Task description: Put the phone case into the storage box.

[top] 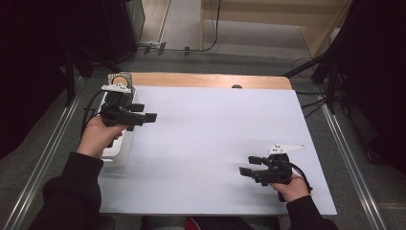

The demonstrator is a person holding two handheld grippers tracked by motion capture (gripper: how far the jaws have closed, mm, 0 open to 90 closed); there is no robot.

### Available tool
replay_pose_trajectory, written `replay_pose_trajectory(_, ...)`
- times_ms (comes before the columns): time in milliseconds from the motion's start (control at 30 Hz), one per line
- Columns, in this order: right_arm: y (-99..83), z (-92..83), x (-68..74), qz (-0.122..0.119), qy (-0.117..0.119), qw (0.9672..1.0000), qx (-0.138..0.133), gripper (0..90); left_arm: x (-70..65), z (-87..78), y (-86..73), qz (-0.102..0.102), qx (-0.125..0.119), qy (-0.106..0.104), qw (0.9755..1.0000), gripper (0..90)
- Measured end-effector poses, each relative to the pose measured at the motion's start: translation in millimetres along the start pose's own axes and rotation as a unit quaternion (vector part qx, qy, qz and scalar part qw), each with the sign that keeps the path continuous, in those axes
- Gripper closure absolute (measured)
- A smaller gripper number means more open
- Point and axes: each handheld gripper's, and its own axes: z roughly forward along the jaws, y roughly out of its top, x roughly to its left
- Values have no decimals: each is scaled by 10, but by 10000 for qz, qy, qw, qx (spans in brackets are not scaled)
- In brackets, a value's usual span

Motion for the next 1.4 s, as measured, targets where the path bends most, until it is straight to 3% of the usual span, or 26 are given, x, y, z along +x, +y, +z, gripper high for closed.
replay_pose_trajectory(600,-1,1,3,7,6,10000,7,288,-151,120,-139,134,-6,-169,9998,260)
replay_pose_trajectory(767,-1,0,5,-7,15,10000,-6,288,-183,170,-180,123,85,-306,9994,260)
replay_pose_trajectory(1300,-1,11,7,-23,23,10000,5,288,-289,302,-336,241,165,-374,9989,260)
replay_pose_trajectory(1400,-1,10,8,-22,33,10000,9,288,-313,343,-377,338,209,-364,9985,261)
